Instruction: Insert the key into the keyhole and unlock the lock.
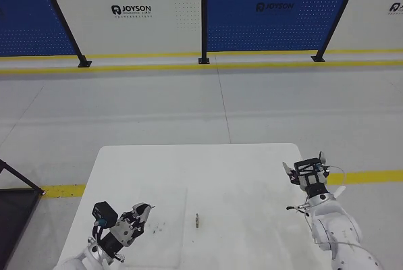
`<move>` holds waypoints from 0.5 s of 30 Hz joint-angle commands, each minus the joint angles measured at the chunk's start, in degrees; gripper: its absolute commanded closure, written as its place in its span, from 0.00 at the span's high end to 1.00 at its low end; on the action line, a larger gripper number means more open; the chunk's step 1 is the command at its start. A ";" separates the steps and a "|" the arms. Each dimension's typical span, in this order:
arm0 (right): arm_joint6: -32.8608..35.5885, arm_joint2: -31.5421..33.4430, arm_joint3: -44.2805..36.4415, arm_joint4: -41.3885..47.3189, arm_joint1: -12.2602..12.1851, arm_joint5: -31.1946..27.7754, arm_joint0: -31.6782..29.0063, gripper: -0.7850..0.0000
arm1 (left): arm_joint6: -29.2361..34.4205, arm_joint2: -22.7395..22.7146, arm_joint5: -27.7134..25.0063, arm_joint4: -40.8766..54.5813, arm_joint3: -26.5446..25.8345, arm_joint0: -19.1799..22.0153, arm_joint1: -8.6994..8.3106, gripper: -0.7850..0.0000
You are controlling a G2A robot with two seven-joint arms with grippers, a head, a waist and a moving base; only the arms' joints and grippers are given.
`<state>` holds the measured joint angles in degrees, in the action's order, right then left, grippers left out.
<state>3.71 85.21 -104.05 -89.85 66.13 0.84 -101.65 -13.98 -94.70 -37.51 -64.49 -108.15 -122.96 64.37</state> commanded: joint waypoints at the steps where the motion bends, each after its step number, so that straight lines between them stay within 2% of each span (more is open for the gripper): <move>1: -0.31 -4.66 -1.15 -4.94 0.20 -0.88 -2.19 1.00 | -2.72 -0.33 -2.02 0.19 1.54 0.49 -0.07 0.00; 6: -2.28 -15.79 -3.15 -15.04 0.51 -5.71 -6.57 1.00 | -3.28 -0.37 -2.08 0.25 2.30 0.59 -0.06 0.00; 9: -2.19 -21.11 -2.33 -19.03 0.84 -7.01 -7.06 1.00 | -3.28 -0.37 -2.08 0.25 2.30 0.59 -0.06 0.00; 12: -2.76 -25.36 -0.78 -18.35 1.30 -9.70 -6.20 1.00 | -3.28 -0.37 -2.08 0.25 2.30 0.59 -0.06 0.00; 15: -1.81 -28.75 1.71 -17.69 2.00 -9.49 -4.19 1.00 | -3.28 -0.37 -2.08 0.25 2.30 0.59 -0.06 0.00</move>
<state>1.36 57.73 -103.37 -107.87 67.85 -9.09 -106.68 -17.26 -95.06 -39.59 -64.24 -105.85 -122.37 64.31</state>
